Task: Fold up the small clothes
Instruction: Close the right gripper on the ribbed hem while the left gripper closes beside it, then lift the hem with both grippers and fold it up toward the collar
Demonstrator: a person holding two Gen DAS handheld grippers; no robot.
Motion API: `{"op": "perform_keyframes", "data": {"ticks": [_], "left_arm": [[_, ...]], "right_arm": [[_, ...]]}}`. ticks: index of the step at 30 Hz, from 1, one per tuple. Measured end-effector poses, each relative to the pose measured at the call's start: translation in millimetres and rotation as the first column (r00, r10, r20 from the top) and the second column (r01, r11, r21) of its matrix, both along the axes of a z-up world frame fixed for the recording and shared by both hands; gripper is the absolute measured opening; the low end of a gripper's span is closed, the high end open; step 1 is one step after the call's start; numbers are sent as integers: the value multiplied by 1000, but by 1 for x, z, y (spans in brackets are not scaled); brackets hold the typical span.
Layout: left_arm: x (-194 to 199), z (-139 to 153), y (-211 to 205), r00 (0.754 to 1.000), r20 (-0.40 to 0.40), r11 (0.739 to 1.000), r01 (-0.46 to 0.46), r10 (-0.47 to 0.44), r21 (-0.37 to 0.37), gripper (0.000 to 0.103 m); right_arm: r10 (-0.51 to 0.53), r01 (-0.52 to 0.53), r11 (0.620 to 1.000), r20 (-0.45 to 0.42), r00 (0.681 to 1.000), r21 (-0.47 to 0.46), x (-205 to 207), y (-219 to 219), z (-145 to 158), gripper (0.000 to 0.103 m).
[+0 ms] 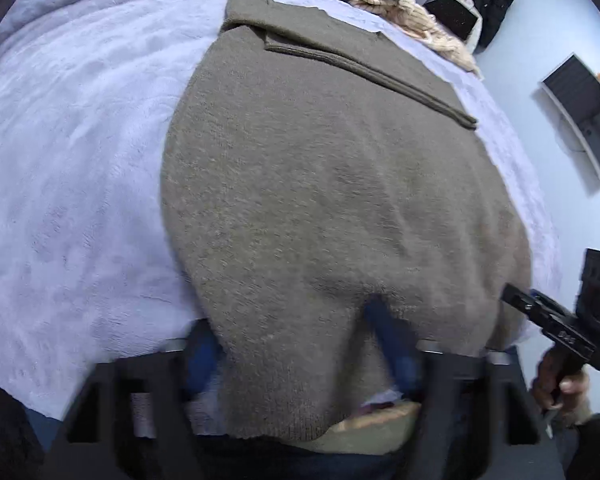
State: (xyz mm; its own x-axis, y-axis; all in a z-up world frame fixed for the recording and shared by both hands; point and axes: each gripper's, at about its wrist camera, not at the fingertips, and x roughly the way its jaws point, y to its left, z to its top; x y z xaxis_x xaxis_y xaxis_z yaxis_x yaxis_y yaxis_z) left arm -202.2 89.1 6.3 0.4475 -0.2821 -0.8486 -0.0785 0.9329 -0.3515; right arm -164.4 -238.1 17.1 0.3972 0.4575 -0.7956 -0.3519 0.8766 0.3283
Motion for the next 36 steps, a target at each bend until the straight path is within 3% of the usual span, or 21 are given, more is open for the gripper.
{"op": "perform_keyframes", "data": {"ticks": [1,2,3,11,21,26,32,36], "left_arm": [[0,2,1,1000,6,1000,-1,1,14,34],[0,5,4,1000,15,1000,-6,6,5,16],[-1,8,8,1000,22,1000,-13,13,-15,13],[2,45,8,991,131,998,-13,5,62,13],[24,77,17,981,187,998,-52,44,38,13],[40,82,13,986,150,992,-89,75,85,13],[56,83,2,989,127,976,-100,77,192,13],[62,87,-1,989,131,972,-102,75,212,13]], "right_arm": [[8,-8,1000,4,1000,-16,0,3,-1,43],[17,-16,1000,15,1000,-27,0,6,0,22],[27,-26,999,19,999,-24,0,7,2,12],[-21,13,996,88,996,89,1,-8,36,11],[-97,76,989,161,982,129,15,-12,74,11],[-125,102,985,172,977,136,24,-12,82,10],[-125,104,988,189,974,117,40,-5,89,10],[-129,111,989,208,970,97,48,-3,96,10]]}}
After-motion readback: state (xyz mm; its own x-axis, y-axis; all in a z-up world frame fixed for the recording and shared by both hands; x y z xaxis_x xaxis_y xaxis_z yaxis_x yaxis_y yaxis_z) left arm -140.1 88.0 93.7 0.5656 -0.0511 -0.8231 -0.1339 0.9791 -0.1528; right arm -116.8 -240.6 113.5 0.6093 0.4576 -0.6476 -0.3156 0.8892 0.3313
